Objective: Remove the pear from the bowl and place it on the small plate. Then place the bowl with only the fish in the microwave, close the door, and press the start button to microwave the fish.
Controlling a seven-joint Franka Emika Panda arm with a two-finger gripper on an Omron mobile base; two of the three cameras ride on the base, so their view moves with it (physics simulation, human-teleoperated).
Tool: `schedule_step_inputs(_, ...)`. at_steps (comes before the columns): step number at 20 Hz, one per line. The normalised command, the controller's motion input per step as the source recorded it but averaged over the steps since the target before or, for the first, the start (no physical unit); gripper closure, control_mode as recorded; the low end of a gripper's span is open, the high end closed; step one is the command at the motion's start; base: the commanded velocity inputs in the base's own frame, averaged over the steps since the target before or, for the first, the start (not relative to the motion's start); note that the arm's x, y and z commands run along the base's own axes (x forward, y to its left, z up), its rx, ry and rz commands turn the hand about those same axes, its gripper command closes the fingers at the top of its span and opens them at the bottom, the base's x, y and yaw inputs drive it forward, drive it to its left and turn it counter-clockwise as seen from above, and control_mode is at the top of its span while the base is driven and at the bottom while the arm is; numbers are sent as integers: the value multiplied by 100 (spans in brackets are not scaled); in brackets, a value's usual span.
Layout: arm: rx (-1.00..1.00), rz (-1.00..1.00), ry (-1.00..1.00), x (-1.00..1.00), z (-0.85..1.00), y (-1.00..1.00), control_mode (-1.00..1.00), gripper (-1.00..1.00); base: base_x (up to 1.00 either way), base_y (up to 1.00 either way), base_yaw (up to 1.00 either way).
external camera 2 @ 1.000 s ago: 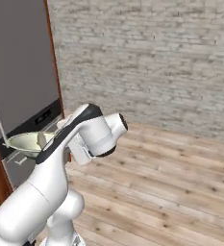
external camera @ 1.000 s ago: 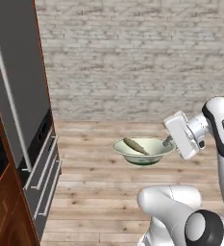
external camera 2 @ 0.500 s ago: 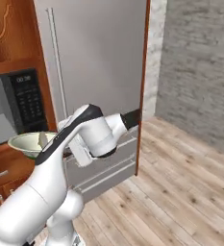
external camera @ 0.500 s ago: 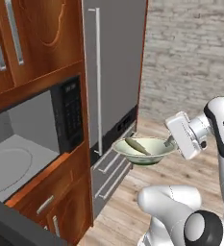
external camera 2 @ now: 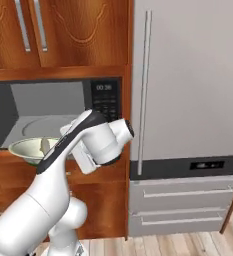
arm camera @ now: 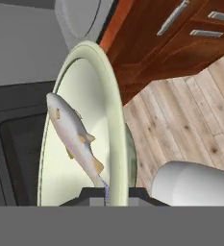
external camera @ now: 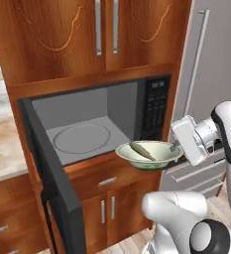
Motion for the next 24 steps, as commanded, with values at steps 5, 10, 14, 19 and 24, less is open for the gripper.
schedule_step_inputs(5,0,0,0,0,0,0,100,100,85,0,80)
schedule_step_inputs(10,0,0,0,0,0,0,100,100,48,-32,63)
schedule_step_inputs(14,0,0,0,0,0,0,100,100,-67,-50,46)
schedule_step_inputs(19,0,0,0,0,0,0,100,100,-19,-73,38)
schedule_step_inputs(24,0,0,0,0,0,0,100,100,-41,-18,30)
